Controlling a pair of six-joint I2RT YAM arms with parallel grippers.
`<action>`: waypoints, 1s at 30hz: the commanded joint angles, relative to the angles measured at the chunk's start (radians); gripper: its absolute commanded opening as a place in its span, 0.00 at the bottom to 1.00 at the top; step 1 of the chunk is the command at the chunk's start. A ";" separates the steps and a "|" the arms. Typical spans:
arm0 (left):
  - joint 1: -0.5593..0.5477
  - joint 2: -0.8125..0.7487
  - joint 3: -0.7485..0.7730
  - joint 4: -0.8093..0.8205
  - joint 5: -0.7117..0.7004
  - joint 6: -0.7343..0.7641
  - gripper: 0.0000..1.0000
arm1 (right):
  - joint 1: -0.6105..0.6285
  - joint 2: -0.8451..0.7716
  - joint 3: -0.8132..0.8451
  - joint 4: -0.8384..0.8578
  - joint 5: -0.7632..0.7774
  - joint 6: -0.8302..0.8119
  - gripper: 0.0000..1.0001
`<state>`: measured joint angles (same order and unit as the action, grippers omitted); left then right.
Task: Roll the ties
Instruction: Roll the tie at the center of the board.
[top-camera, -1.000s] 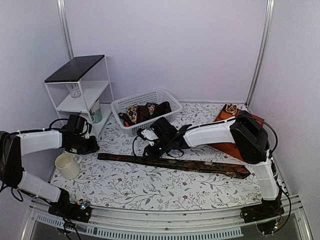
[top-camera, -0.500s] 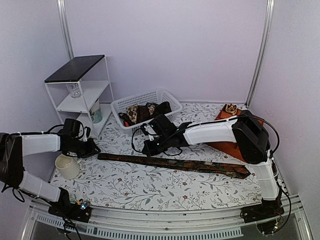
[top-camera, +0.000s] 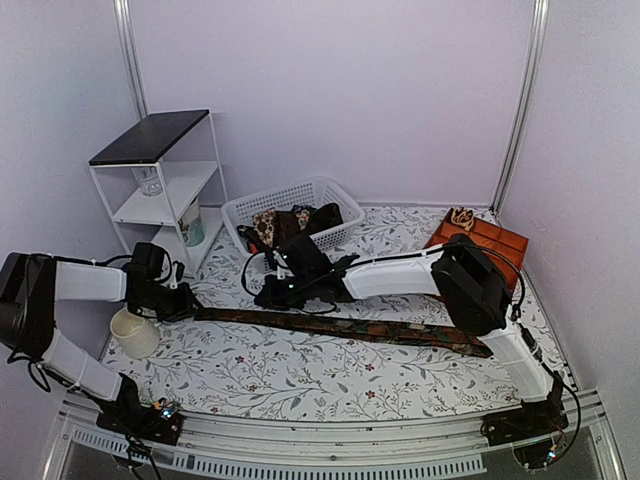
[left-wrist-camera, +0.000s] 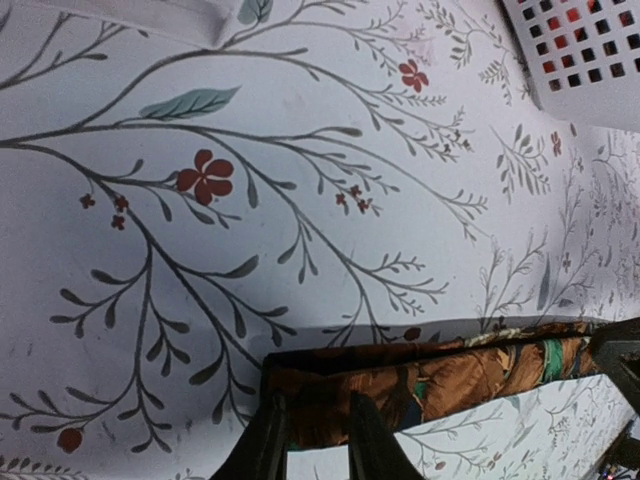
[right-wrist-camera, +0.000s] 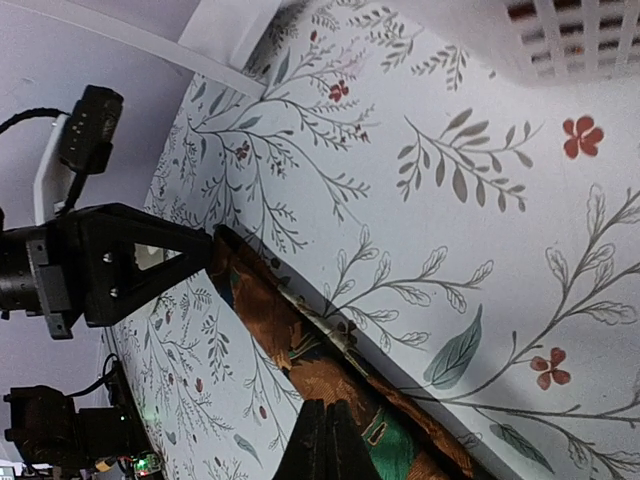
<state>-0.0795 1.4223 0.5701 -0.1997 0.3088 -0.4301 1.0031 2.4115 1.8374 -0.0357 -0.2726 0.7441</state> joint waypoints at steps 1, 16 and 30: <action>0.006 0.019 -0.004 0.003 -0.045 0.029 0.22 | 0.010 0.100 0.065 0.029 -0.033 0.068 0.00; 0.001 -0.033 0.029 -0.069 -0.111 0.037 0.26 | 0.018 0.160 0.061 -0.045 0.015 0.049 0.00; 0.001 0.022 -0.026 0.021 -0.014 -0.004 0.23 | 0.019 0.139 0.041 -0.045 0.041 0.031 0.00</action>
<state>-0.0803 1.4185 0.5594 -0.2134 0.2672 -0.4221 1.0149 2.5301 1.9099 -0.0376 -0.2703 0.7895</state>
